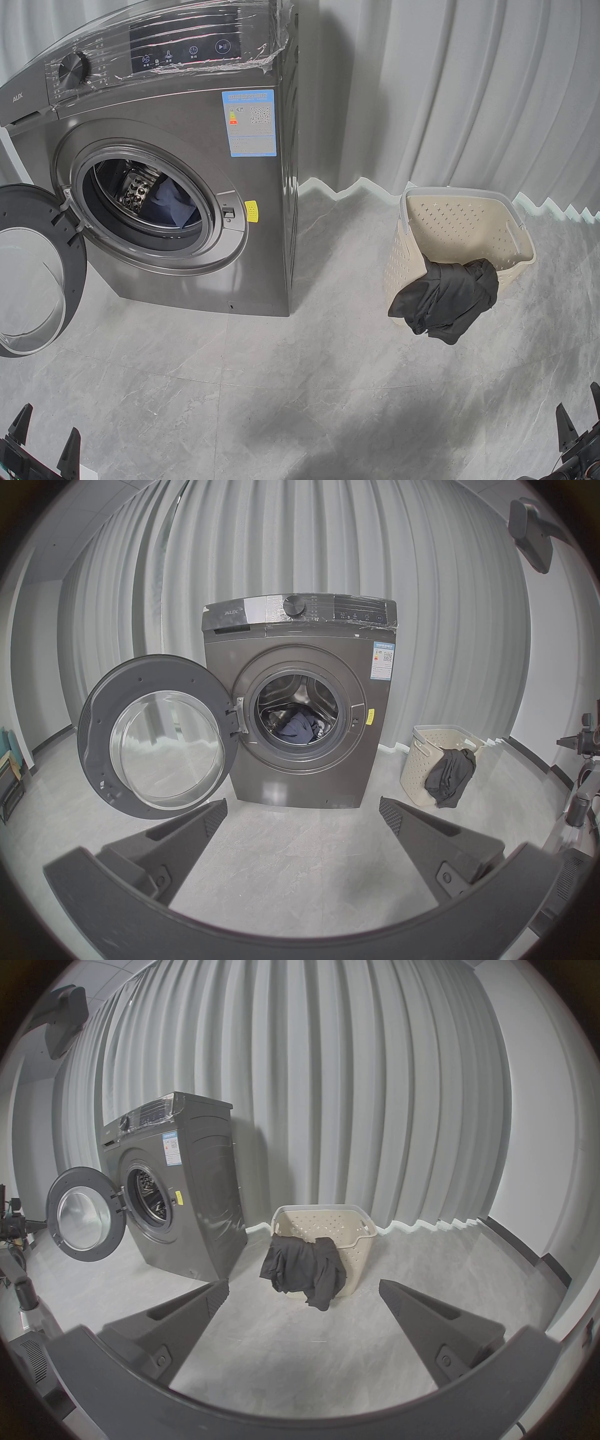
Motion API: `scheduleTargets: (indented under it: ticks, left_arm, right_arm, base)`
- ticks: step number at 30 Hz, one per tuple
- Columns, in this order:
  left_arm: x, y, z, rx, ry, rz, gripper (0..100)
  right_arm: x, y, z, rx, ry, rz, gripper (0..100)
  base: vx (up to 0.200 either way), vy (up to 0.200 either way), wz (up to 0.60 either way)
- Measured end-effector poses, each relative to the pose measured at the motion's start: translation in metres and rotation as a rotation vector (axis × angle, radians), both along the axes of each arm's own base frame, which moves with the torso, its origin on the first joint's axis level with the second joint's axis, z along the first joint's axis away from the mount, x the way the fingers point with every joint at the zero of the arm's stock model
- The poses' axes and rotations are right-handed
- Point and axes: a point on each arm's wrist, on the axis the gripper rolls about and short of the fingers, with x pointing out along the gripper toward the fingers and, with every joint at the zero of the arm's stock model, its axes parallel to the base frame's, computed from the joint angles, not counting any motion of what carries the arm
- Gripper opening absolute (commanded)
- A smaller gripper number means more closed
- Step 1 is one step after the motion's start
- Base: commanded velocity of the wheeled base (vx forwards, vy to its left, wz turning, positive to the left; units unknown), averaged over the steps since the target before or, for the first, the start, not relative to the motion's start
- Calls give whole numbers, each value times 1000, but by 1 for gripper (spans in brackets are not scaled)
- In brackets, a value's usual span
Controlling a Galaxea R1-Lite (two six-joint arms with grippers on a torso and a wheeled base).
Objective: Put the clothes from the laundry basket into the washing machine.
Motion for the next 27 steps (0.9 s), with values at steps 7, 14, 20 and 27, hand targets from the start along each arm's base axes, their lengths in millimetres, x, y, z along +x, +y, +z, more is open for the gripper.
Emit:
scheduleTargets:
  ticks: [7,14,20,27]
  left_arm:
    - [0,0,0,-4,1,1,100]
    - [0,0,0,-4,1,2,100]
    - [0,0,0,-3,2,1,100]
    - [0,0,0,-5,3,2,100]
  right_arm:
    - [0,0,0,0,0,0,100]
    - [0,0,0,0,1,0,100]
    - [0,0,0,0,2,0,100]
    - [0,0,0,0,2,1,100]
  base:
    - [200,0,0]
    - [0,-29,0]
    - [0,-200,0]
    - [0,-200,0]
